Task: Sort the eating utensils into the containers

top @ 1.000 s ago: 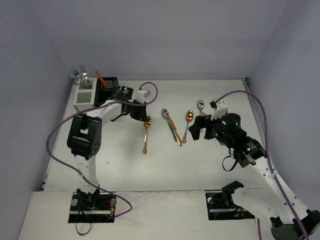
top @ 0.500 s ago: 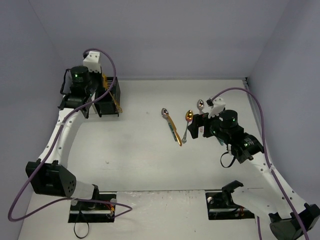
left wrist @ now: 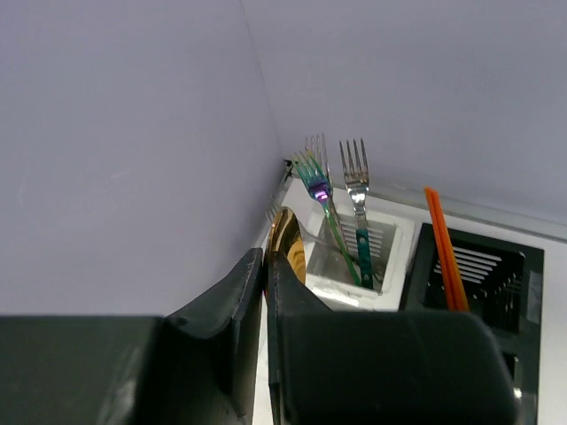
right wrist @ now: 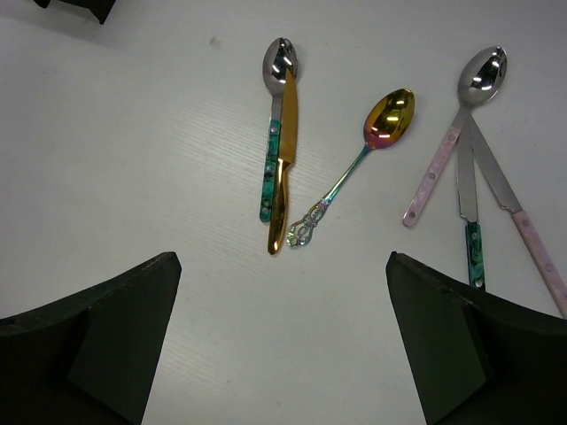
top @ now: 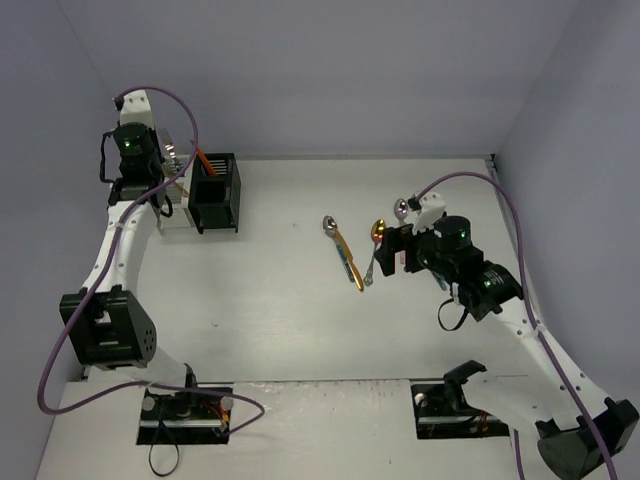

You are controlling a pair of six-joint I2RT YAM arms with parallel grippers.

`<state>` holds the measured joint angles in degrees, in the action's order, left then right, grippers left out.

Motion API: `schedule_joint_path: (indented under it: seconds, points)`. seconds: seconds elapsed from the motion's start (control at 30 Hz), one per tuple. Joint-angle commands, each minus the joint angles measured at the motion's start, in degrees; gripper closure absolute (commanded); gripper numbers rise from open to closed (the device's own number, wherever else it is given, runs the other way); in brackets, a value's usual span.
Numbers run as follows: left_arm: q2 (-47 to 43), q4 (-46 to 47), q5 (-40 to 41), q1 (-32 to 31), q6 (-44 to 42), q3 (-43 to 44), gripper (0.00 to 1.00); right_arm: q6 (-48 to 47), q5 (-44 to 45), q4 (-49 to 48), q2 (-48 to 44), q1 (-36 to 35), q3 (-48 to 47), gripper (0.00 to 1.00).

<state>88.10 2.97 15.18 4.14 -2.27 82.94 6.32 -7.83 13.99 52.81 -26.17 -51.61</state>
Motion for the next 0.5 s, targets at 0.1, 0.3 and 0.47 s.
schedule_joint_path:
  seconds: [0.1, 0.3, 0.47]
  points:
    - [2.62, 14.19, 2.31, 2.36, -3.54, 4.33, 1.0, -1.89, 0.48, -3.0, 3.29, 0.63, -3.89, 0.0]
    - [5.51, 16.73, 0.61, 4.21, -5.64, 5.03, 1.0, -2.02, 0.44, -3.09, 5.38, 1.48, -4.46, 0.0]
    - [6.54, 18.69, -2.3, 4.38, -6.26, 3.57, 1.0, -2.0, 0.25, -3.09, 6.3, 2.19, -4.73, 0.0]
